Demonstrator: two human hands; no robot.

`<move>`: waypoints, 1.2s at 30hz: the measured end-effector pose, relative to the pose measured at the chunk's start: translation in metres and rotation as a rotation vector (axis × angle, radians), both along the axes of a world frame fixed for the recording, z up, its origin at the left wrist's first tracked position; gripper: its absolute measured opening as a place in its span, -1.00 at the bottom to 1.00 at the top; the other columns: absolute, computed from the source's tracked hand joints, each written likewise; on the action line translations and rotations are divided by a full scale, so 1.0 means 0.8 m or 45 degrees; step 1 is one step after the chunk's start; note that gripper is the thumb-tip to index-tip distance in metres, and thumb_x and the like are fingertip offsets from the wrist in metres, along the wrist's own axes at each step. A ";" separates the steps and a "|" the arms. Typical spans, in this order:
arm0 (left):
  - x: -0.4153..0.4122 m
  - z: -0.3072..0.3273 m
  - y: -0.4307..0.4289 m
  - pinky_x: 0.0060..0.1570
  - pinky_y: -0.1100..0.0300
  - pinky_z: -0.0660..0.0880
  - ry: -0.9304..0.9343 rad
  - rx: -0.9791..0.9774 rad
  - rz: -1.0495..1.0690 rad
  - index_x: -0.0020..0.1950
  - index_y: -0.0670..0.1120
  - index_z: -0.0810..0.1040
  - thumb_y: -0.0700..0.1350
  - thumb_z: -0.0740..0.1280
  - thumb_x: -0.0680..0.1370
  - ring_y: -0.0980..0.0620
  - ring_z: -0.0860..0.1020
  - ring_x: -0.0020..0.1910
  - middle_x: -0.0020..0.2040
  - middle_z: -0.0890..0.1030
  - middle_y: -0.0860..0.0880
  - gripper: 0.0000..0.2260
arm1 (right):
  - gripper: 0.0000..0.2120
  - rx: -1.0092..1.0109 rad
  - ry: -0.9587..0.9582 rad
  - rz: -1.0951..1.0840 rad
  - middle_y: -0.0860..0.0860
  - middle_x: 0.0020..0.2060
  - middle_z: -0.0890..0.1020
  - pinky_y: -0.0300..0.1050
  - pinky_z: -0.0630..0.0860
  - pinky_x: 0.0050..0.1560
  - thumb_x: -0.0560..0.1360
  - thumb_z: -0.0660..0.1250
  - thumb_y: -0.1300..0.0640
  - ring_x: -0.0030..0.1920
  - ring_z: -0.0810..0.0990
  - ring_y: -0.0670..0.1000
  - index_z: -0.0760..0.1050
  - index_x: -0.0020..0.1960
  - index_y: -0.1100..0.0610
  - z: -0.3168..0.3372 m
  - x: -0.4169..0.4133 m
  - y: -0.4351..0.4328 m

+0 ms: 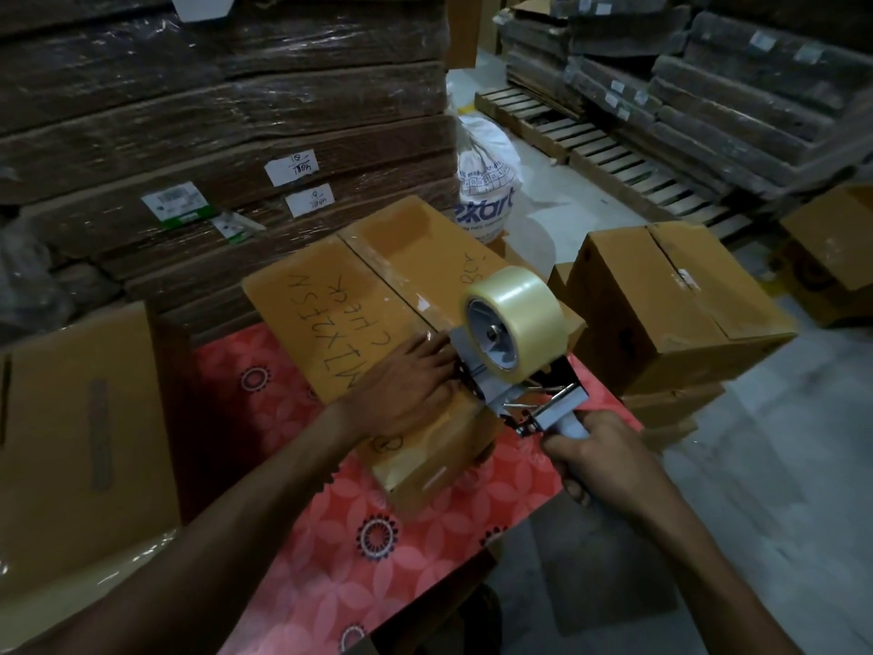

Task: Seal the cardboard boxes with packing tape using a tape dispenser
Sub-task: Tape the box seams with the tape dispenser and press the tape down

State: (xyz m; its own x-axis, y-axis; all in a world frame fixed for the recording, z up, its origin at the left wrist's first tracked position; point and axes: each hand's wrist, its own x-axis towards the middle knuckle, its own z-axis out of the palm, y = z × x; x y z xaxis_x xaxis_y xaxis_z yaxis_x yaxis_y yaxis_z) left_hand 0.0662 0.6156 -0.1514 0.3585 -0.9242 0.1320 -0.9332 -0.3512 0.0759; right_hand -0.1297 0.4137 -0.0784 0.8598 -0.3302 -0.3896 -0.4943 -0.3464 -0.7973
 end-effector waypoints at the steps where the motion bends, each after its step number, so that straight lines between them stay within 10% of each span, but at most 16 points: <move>1: 0.001 0.000 0.001 0.55 -0.08 0.09 0.002 0.005 0.007 0.37 -0.06 0.50 0.02 -0.01 0.73 -0.02 0.23 0.53 0.43 0.48 -0.01 -0.62 | -0.77 0.000 -0.003 -0.006 0.07 -0.56 0.55 -0.11 0.43 -0.49 0.50 0.39 0.23 -0.57 0.48 0.02 0.51 -0.33 0.20 0.000 0.000 0.001; 12: 0.026 0.044 -0.005 0.49 -0.31 -0.31 0.300 0.335 0.219 0.64 0.07 -0.06 0.55 0.04 0.45 0.09 -0.17 0.61 0.55 -0.14 0.19 -0.09 | -0.81 0.017 -0.091 -0.042 0.11 -0.50 0.56 -0.11 0.41 -0.48 0.50 0.34 0.24 -0.53 0.50 0.08 0.52 -0.28 0.25 -0.004 0.046 0.014; 23: 0.014 0.016 -0.011 0.49 -0.34 -0.17 0.168 0.161 0.278 0.60 0.17 0.14 0.58 0.01 0.39 0.09 -0.09 0.62 0.62 0.11 0.13 -0.13 | -0.86 -0.134 -0.050 0.004 0.14 -0.38 0.62 -0.12 0.45 -0.46 0.52 0.39 0.16 -0.48 0.53 0.01 0.57 -0.15 0.23 0.002 0.008 0.011; 36: 0.009 0.015 -0.011 0.51 -0.29 -0.23 0.231 0.130 0.316 0.62 0.23 -0.05 0.52 0.10 0.42 0.14 -0.11 0.61 0.63 -0.09 0.22 -0.16 | -0.81 -0.175 -0.011 -0.155 0.23 -0.50 0.59 -0.08 0.42 -0.49 0.46 0.41 0.24 -0.54 0.51 0.09 0.55 -0.29 0.31 -0.015 -0.075 0.009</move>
State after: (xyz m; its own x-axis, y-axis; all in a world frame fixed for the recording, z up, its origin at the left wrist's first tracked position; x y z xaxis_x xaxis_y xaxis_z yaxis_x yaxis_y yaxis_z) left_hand 0.0733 0.6068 -0.1391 0.5839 -0.8106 -0.0437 -0.7925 -0.5808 0.1860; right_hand -0.1895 0.4211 -0.0905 0.8134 -0.4814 -0.3265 -0.5326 -0.3906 -0.7508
